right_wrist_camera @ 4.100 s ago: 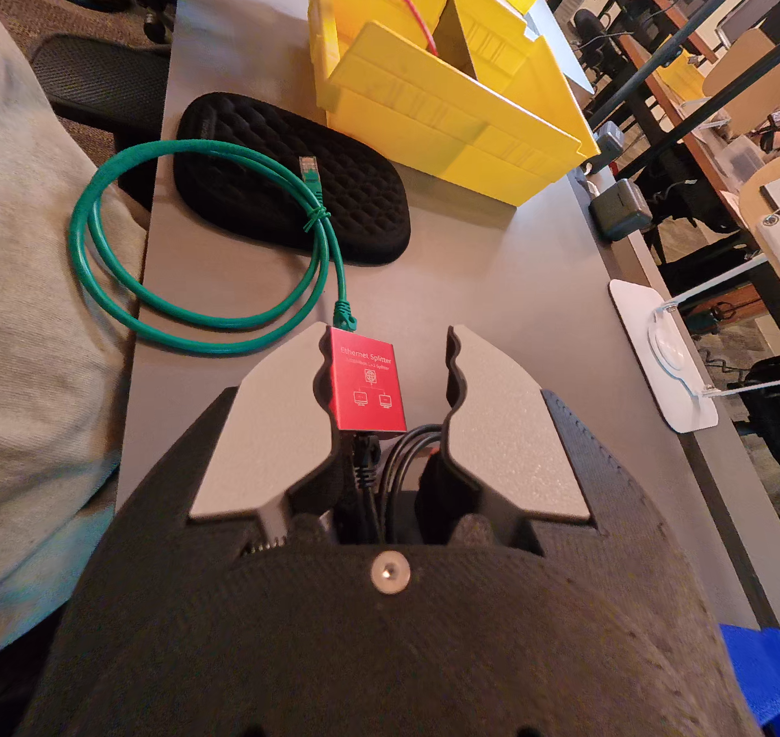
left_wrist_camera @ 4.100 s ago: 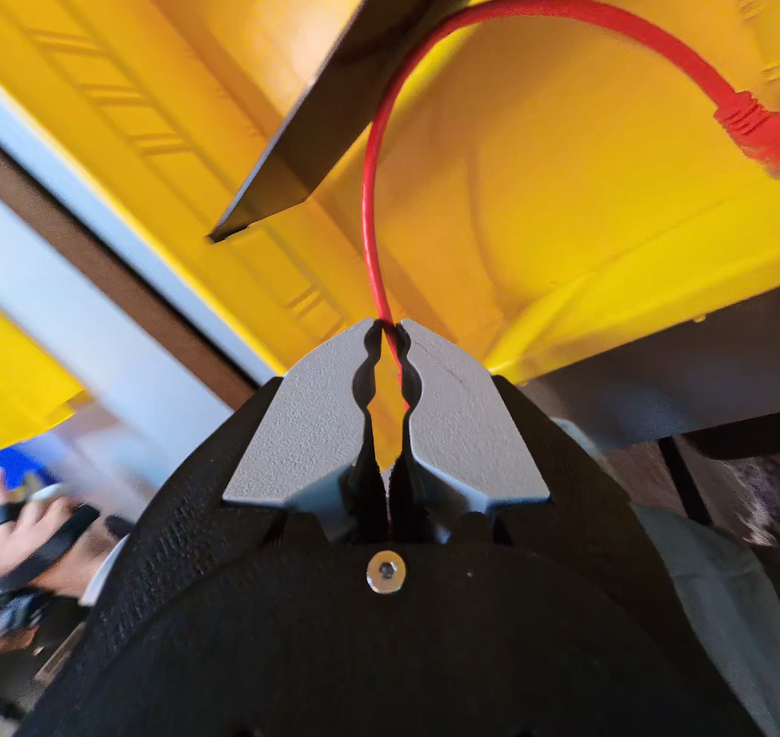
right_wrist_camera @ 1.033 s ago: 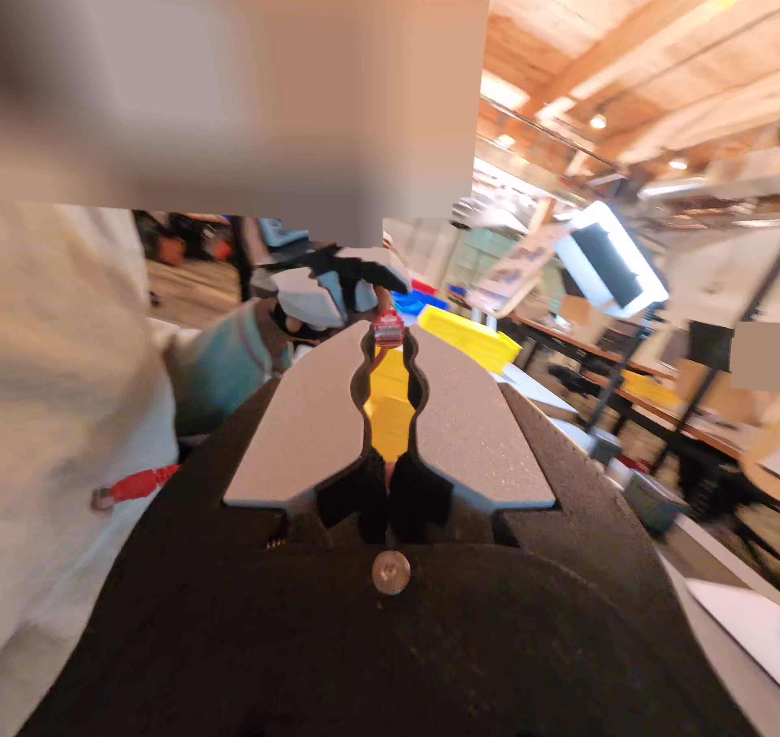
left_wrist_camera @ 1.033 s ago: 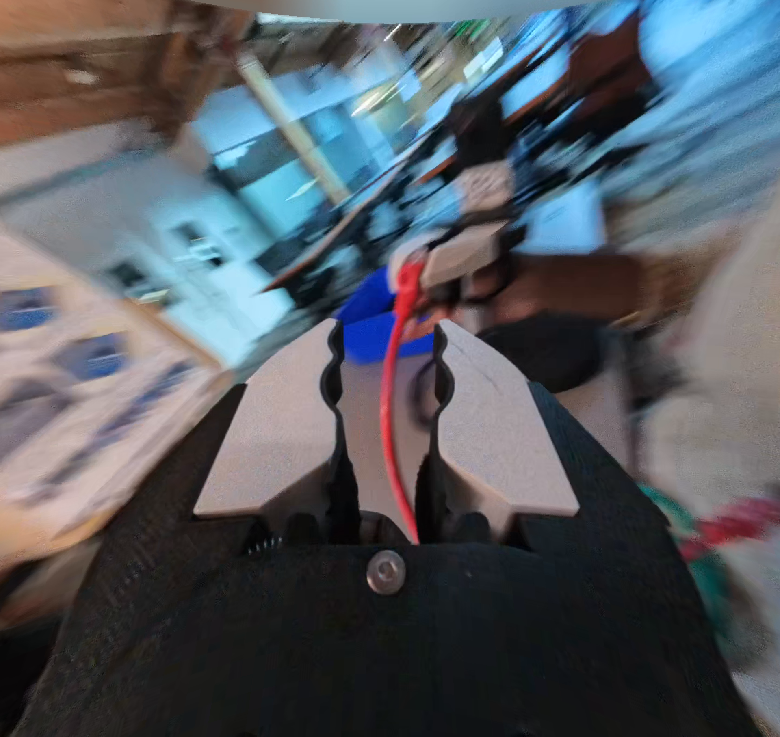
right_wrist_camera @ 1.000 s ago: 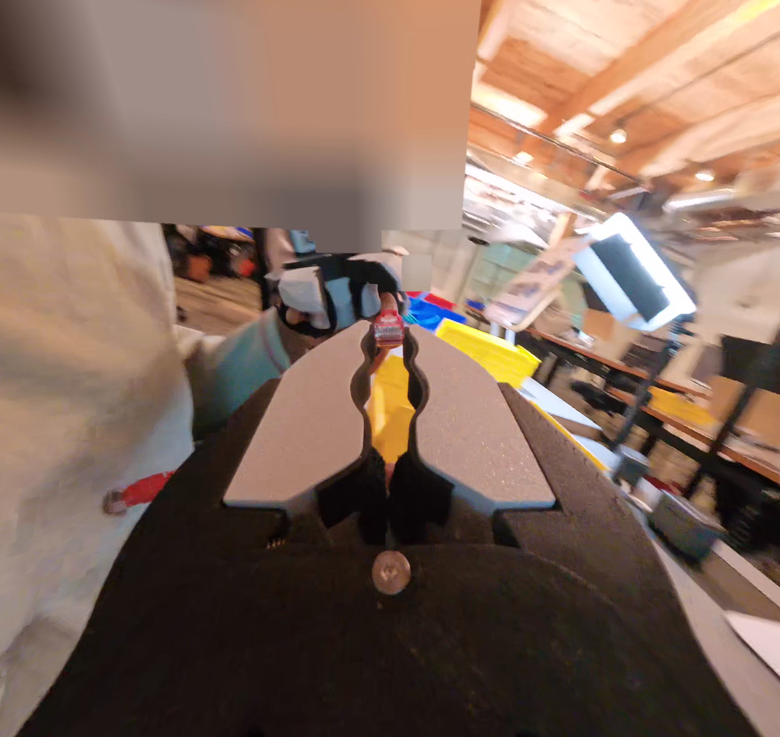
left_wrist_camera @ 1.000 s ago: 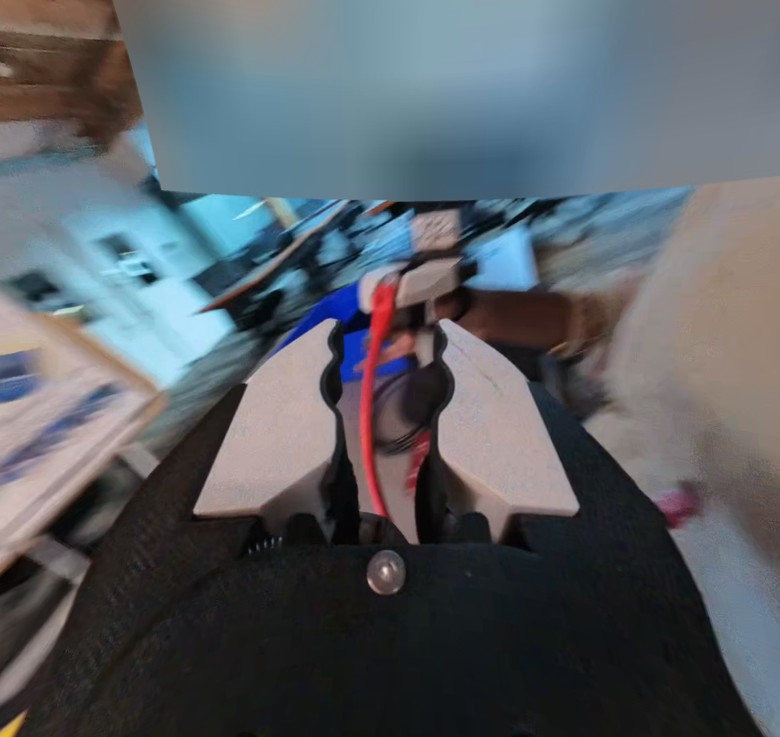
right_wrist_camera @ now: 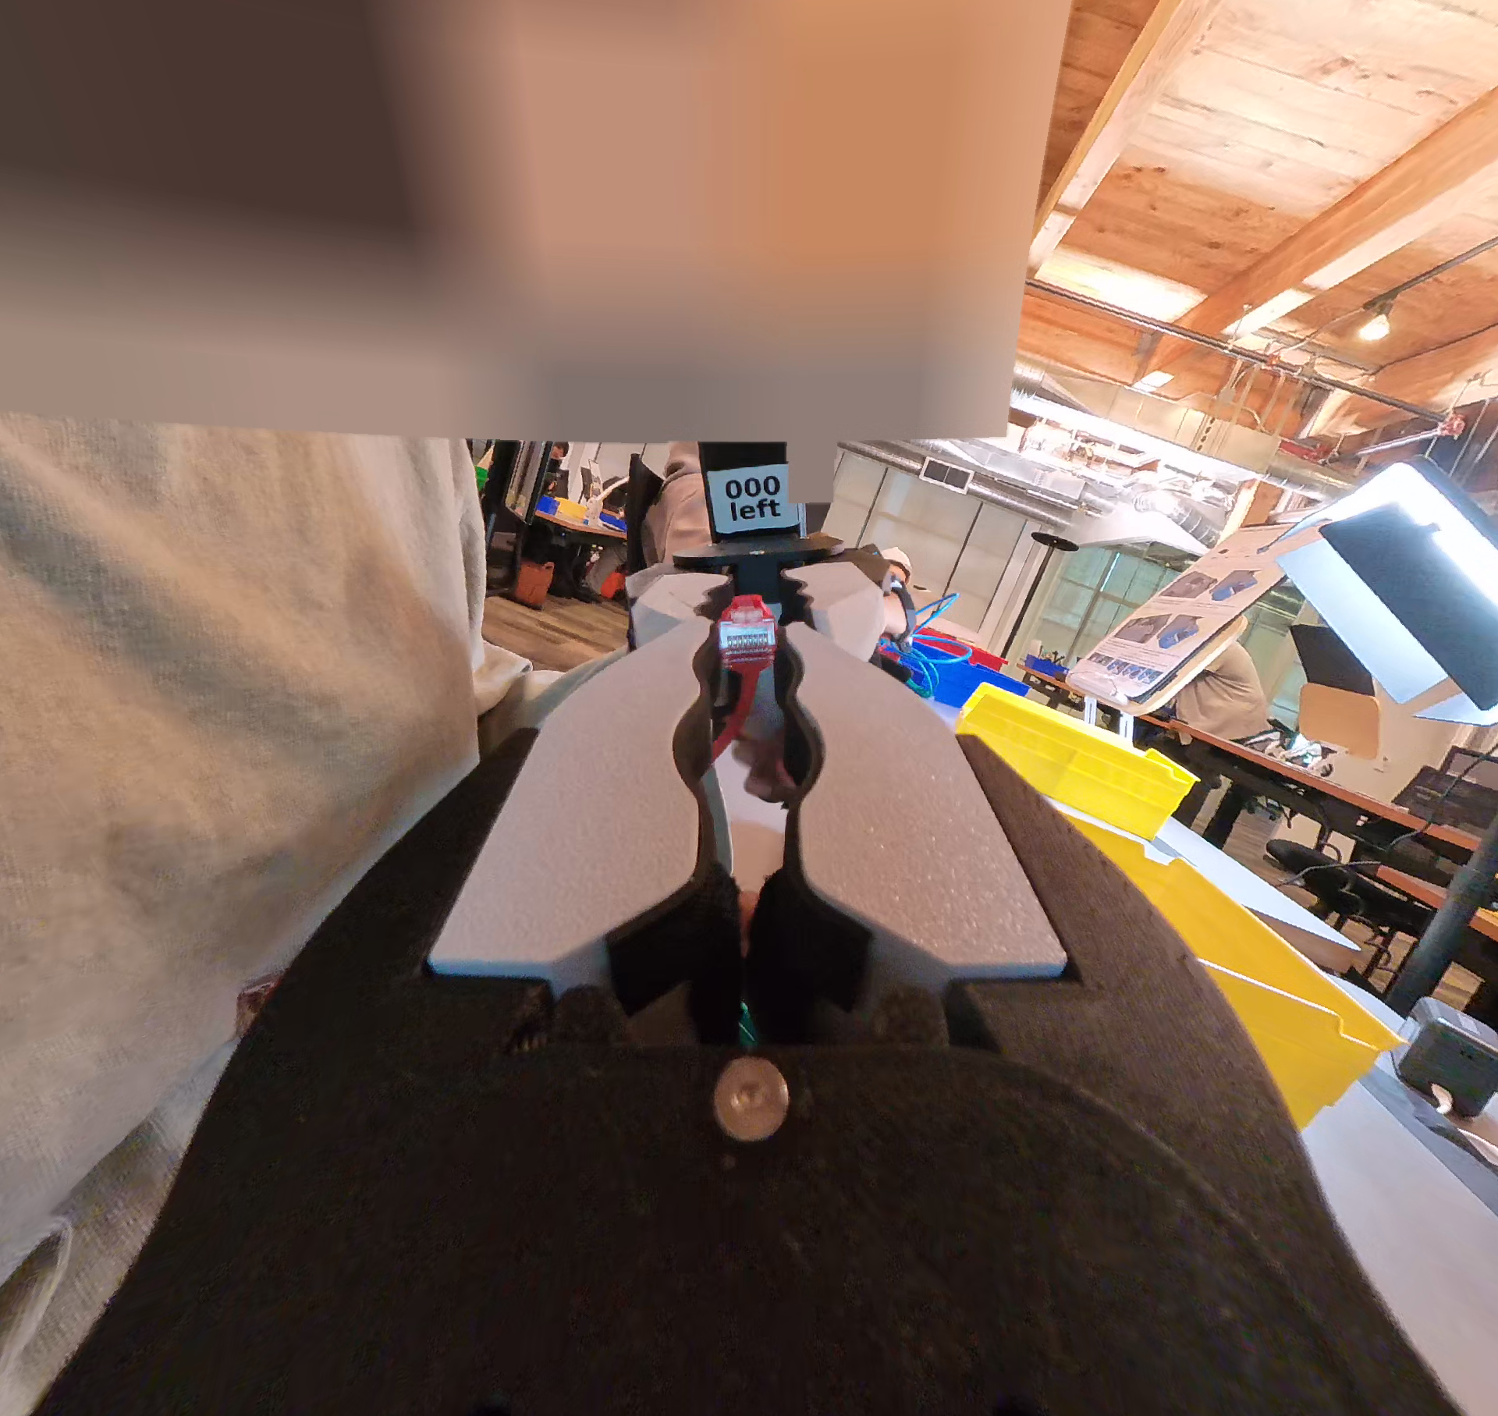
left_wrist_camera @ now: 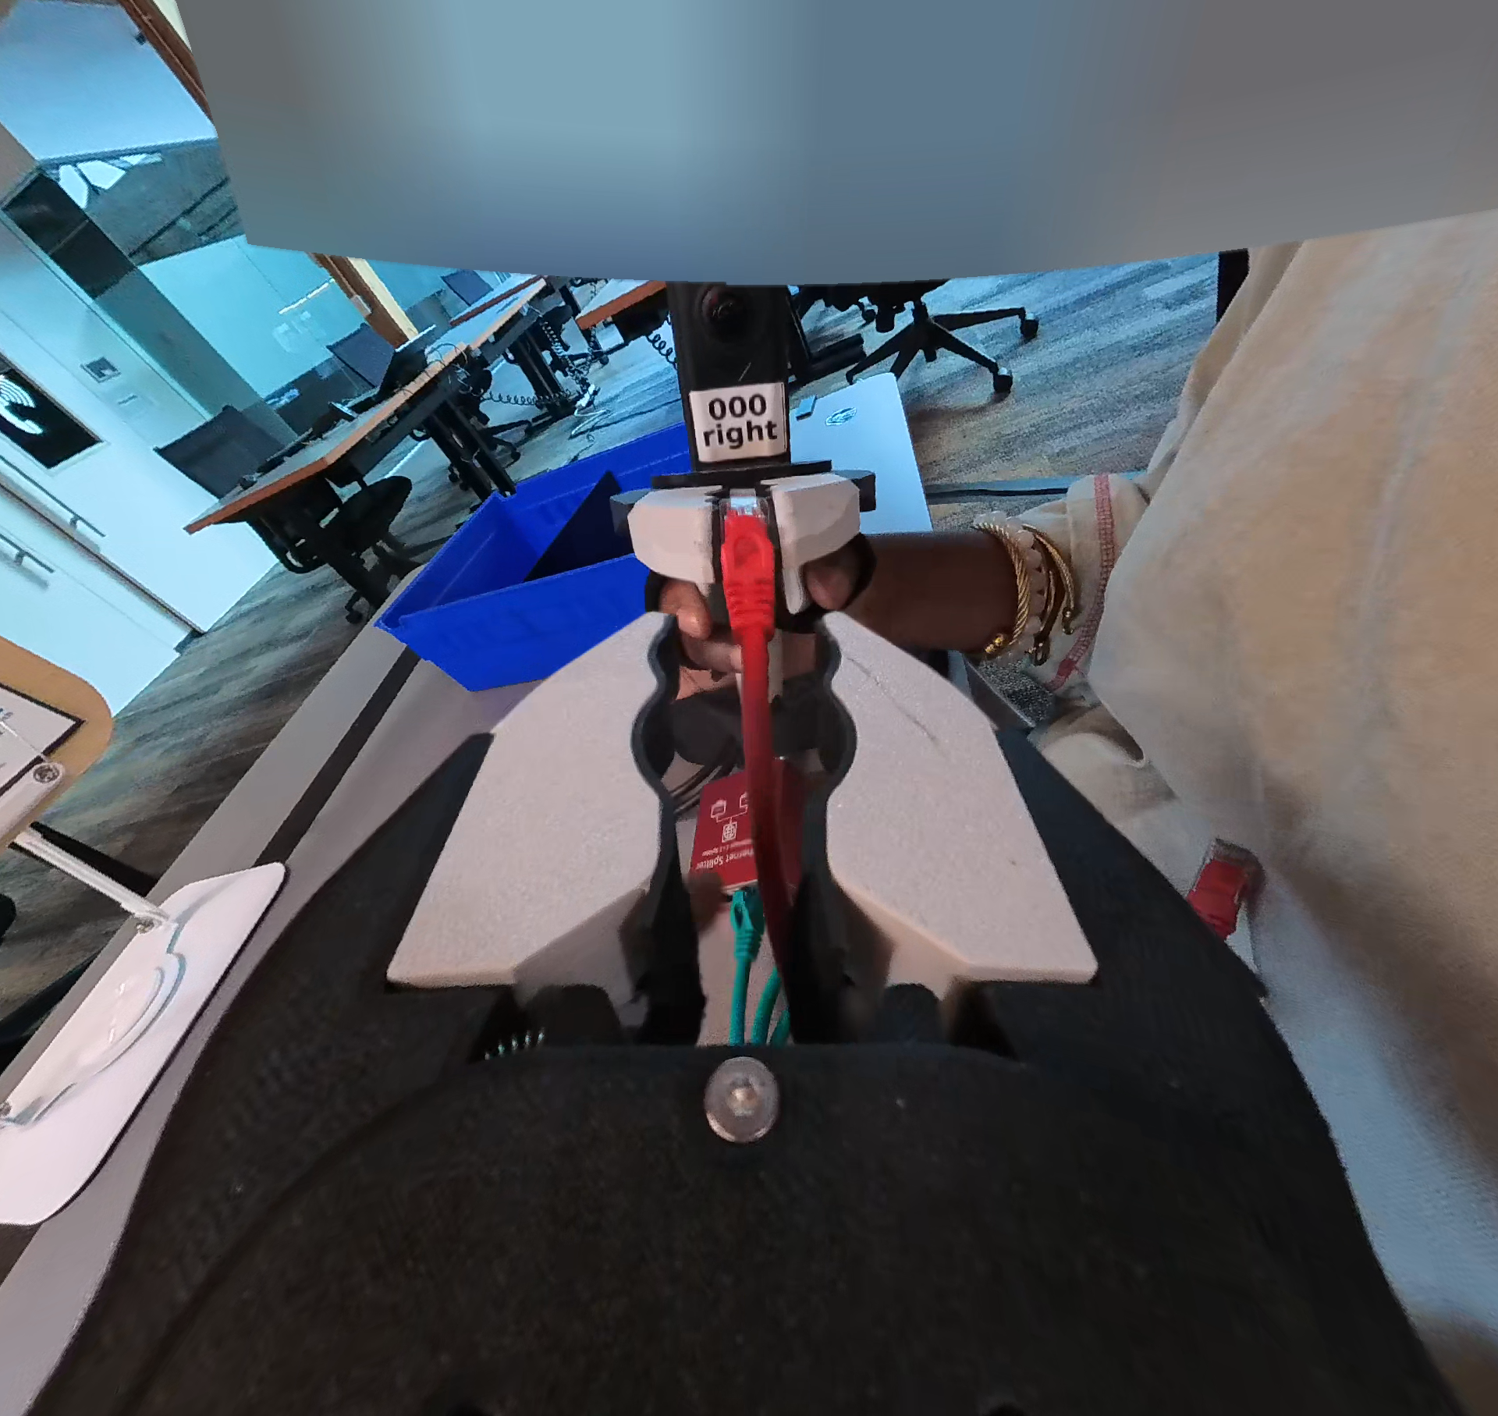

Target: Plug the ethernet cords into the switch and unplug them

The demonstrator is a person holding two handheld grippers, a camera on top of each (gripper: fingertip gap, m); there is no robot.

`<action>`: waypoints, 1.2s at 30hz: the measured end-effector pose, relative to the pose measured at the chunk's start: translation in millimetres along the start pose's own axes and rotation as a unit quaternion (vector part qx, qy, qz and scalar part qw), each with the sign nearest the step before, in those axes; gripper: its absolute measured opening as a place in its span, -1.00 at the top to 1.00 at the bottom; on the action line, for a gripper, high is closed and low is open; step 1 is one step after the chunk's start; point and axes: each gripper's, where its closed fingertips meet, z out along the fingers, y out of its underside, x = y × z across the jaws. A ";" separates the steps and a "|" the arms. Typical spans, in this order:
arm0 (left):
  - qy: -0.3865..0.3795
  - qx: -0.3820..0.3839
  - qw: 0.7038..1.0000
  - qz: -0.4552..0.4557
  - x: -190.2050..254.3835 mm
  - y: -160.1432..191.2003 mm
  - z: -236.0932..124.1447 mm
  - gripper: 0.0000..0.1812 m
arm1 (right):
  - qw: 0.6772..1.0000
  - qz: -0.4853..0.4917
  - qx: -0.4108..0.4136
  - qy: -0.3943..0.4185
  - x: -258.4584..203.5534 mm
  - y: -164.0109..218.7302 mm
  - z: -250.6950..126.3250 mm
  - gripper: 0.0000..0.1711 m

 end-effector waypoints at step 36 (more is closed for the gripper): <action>-0.017 -0.385 0.921 0.054 -42.5 83.4 -119.2 0.90 | 0.713 0.175 -0.679 0.008 11.0 181.3 -144.3 -0.03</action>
